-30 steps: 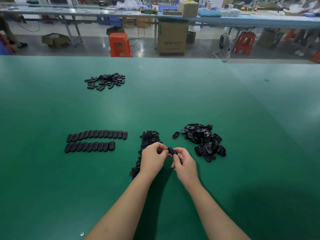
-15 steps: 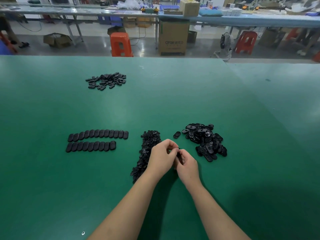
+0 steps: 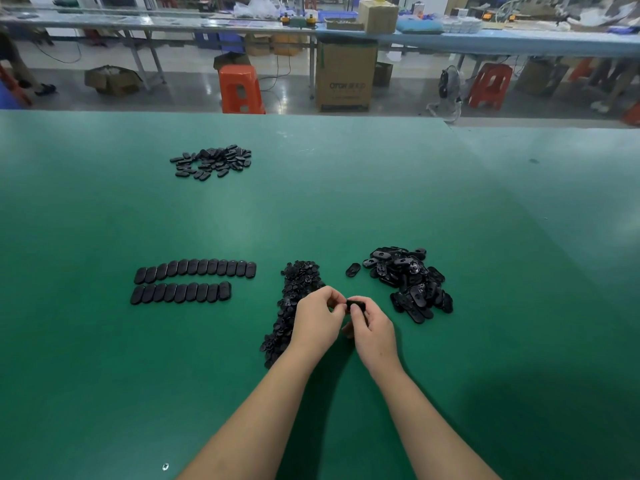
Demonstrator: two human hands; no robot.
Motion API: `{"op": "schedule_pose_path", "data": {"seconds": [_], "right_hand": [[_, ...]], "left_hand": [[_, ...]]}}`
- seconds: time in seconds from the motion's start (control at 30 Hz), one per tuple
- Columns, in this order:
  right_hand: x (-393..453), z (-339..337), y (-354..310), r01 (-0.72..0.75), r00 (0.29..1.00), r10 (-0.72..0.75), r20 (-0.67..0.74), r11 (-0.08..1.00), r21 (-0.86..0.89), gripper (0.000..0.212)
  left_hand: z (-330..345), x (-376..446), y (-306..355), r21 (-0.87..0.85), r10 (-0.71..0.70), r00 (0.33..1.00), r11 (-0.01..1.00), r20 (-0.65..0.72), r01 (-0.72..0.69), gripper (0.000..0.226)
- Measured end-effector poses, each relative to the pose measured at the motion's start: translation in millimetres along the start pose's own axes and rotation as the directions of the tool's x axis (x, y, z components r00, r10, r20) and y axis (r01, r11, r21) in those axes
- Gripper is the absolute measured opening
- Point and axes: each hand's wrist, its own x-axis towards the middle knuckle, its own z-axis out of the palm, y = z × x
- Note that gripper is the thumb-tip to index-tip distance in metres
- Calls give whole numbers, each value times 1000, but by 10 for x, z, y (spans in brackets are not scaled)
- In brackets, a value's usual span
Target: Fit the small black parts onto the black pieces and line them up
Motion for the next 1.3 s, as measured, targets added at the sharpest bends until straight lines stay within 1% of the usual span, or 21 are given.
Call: {"op": "schedule_pose_path", "data": {"seconds": [0.07,0.2,0.37,0.47,0.57,0.73,0.9,1.0,1.07,1.17,1.3], "right_hand": [[3,8,2,-3,1000,3,5,1000,-16,26],[10,6,24,-24,1000,24,1,1000,9,24],[-5,1,9,2,1000,-2,-4,998,64,27],[2,-5,17,30,999,-29,-27,999,39,26],[18,-11,39,13,1000,-13,-18,1000,20,25],[32,-17,57,25,1000,-25,-15,999,-36,24],[21,-8,54,38,999,-38,0,999,-32,23],[23,1,41,39,999,-39,-12,999,-28,18],[28,-2,43,25,999,-25,-24,999,-21,15],[32,-2,48,37,999,-38,-27,999,-23,13],[28,1,42,22,1000,-22,-2,1000,-11,15]], "left_hand": [[20,0,19,4,3,1000,1000,2,-3,9],[67,1,55,-8,-10,1000,1000,-4,10,10],[86,10,49,-59,-47,998,997,-29,45,10],[89,8,24,-77,-51,998,996,-34,48,13],[98,1,5,-77,-44,999,996,-26,42,12],[82,8,4,-17,28,1000,999,1,-28,11],[46,7,9,78,115,993,990,1,-115,14],[34,17,9,134,158,987,978,11,-158,16],[41,25,13,161,172,985,972,15,-172,15],[53,34,13,178,167,986,970,11,-166,7],[51,26,2,199,159,987,967,14,-158,8]]}}
